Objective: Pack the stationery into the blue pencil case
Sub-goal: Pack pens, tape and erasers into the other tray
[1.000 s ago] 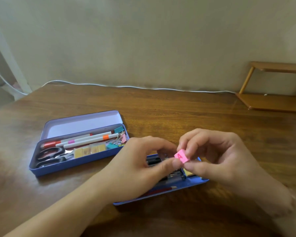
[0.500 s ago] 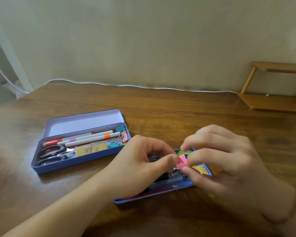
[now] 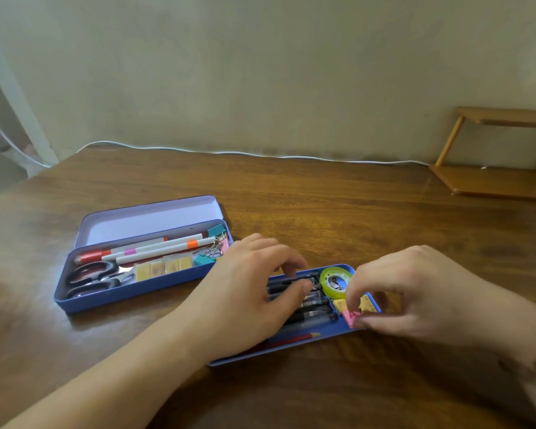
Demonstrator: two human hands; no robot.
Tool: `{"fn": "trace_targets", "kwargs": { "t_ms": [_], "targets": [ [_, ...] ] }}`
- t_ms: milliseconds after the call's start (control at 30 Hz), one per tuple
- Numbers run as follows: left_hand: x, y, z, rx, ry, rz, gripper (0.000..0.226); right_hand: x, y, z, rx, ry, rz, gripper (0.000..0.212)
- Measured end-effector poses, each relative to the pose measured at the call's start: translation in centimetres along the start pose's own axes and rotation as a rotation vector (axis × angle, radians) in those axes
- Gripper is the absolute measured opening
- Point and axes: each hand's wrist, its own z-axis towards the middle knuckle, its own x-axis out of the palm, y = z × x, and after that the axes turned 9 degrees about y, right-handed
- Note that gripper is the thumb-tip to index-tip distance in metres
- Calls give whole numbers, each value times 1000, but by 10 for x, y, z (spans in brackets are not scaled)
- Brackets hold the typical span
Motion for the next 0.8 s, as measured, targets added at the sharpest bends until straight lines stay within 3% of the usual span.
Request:
{"fn": "trace_targets", "kwargs": {
  "t_ms": [367,700,800],
  "targets": [
    [0,2,0,-13,0,17,31,0,0,-2,38,127,-34,21],
    [1,6,0,16,128,103,43,2,-7,-3,88,250,-51,36],
    [-3,8,-3,41,194,162,53,-3,-13,-3,110,192,180,54]
  ]
}}
